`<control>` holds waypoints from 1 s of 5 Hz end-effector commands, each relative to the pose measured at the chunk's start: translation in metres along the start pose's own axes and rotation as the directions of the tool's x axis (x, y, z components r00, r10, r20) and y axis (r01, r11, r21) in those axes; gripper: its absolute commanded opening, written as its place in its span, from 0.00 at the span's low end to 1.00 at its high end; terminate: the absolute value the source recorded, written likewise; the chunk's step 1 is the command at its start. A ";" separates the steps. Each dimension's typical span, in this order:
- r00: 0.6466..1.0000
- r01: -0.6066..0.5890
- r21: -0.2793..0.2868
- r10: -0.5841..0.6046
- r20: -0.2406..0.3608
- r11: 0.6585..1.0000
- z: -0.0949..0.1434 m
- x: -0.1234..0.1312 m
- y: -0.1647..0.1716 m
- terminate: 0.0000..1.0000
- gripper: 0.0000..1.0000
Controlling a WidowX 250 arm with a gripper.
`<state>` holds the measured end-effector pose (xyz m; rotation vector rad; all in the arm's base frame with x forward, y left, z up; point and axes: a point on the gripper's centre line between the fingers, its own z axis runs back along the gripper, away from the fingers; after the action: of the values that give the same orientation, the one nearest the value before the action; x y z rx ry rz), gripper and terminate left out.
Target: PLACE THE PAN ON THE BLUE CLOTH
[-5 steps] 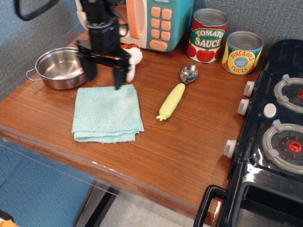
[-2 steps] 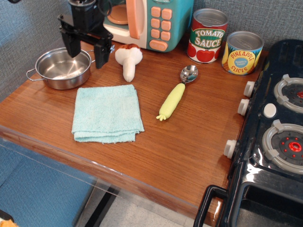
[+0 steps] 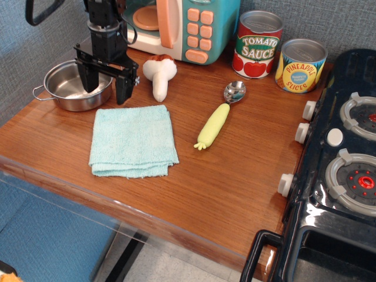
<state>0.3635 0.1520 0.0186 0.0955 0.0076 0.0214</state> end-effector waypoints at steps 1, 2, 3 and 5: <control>0.998 -0.010 0.024 0.008 0.060 1.000 0.023 0.005 0.006 0.00 0.00; 0.996 -0.009 0.039 0.006 0.084 0.999 0.032 0.004 0.004 0.00 0.00; 0.993 -0.008 0.078 -0.001 0.120 0.997 0.052 0.001 -0.003 0.00 0.00; 0.989 -0.042 0.042 0.036 0.144 0.998 0.080 -0.026 -0.052 0.00 0.00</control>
<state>0.3332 0.0848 0.0688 0.1184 -0.0648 0.0500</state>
